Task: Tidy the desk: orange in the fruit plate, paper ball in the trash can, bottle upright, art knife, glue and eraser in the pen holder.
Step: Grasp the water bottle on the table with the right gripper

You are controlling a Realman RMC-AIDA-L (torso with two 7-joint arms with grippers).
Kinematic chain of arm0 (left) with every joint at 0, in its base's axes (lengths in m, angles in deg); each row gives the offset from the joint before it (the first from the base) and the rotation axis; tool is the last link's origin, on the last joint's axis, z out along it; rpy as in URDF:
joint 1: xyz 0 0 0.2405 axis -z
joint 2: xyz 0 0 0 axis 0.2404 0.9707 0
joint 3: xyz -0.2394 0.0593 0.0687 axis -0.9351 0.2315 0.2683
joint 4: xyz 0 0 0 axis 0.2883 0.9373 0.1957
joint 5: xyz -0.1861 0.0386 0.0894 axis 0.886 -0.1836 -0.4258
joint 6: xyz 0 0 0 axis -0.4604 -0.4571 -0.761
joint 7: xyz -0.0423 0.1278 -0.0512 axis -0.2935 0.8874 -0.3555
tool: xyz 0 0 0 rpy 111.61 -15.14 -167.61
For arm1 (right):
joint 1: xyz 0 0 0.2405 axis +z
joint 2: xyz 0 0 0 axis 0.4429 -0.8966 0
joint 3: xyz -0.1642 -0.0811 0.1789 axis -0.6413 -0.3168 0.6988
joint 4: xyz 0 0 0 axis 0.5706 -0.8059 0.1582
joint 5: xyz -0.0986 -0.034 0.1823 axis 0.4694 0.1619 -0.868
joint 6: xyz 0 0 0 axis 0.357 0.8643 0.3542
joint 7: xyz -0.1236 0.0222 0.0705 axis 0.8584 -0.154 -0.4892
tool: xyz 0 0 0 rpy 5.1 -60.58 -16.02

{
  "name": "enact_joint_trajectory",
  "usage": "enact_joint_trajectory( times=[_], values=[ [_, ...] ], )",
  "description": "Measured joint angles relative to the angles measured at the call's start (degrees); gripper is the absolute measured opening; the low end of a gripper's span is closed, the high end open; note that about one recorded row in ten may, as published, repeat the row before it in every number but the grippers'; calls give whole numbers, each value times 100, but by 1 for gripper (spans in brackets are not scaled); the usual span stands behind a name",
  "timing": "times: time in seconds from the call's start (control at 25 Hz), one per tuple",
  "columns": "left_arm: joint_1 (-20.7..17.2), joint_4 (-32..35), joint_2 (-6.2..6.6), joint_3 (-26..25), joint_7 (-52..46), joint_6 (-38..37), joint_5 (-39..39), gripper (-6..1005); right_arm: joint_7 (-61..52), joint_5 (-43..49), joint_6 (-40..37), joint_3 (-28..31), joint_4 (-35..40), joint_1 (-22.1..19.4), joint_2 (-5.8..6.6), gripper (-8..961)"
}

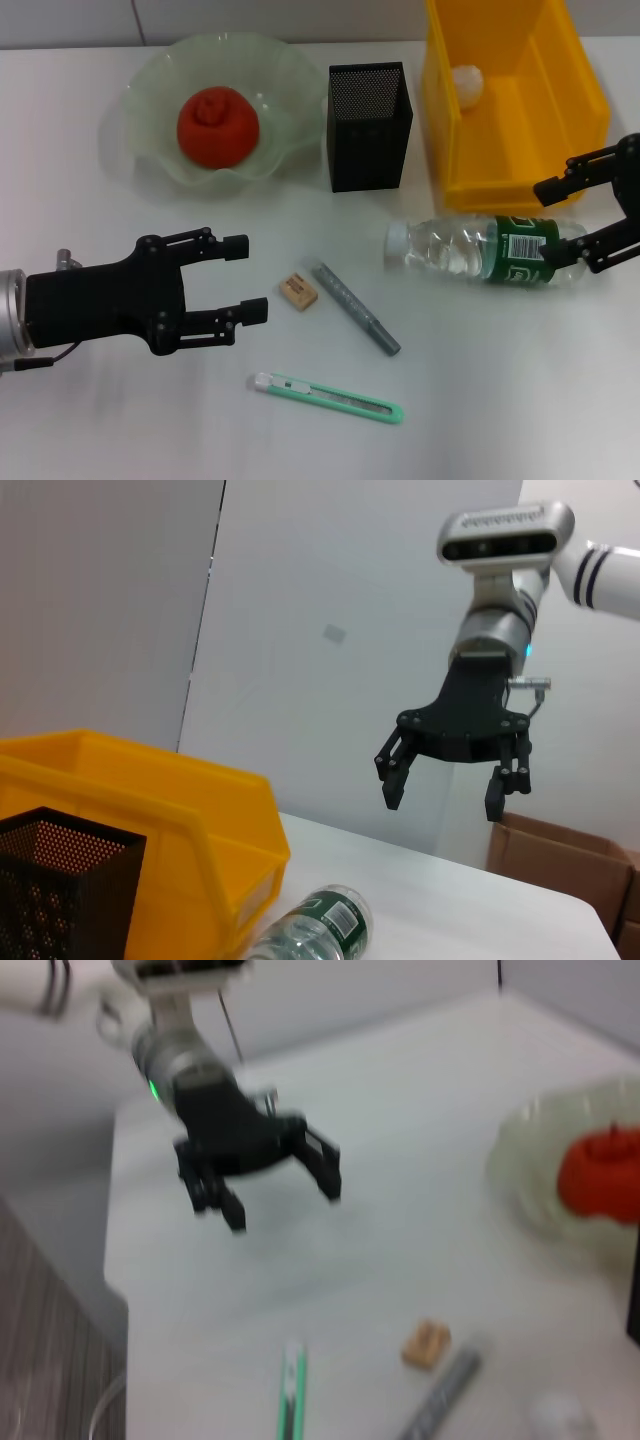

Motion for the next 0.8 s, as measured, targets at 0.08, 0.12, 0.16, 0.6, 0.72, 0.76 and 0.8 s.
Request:
enact_joint_trajectory(
  times=[0.08, 0.12, 0.16, 0.6, 0.72, 0.76, 0.8],
  values=[
    [0, -8, -5, -2, 25, 13, 0, 784, -282, 323, -68, -192, 211, 197, 26, 794],
    [-1, -19, -11, -3, 54, 25, 0, 784, -420, 527, -79, -346, 305, 317, 37, 794],
    [-1, -19, -11, -3, 54, 25, 0, 784, -518, 698, -85, -477, 375, 419, 43, 794],
    [-40, -29, -1, -6, 65, 127, 0, 785, -892, 2049, 191, -1525, 412, 1093, -122, 793],
    [-48, -29, -5, -6, 65, 140, 0, 784, -891, 2270, 465, -1762, 388, 1132, -246, 792],
    [-52, -29, -5, -6, 65, 143, 0, 784, -891, 2324, 580, -1856, 388, 1124, -295, 792],
    [-57, -29, -5, -6, 65, 146, 0, 784, -891, 2370, 674, -1929, 387, 1113, -338, 792]
  ],
)
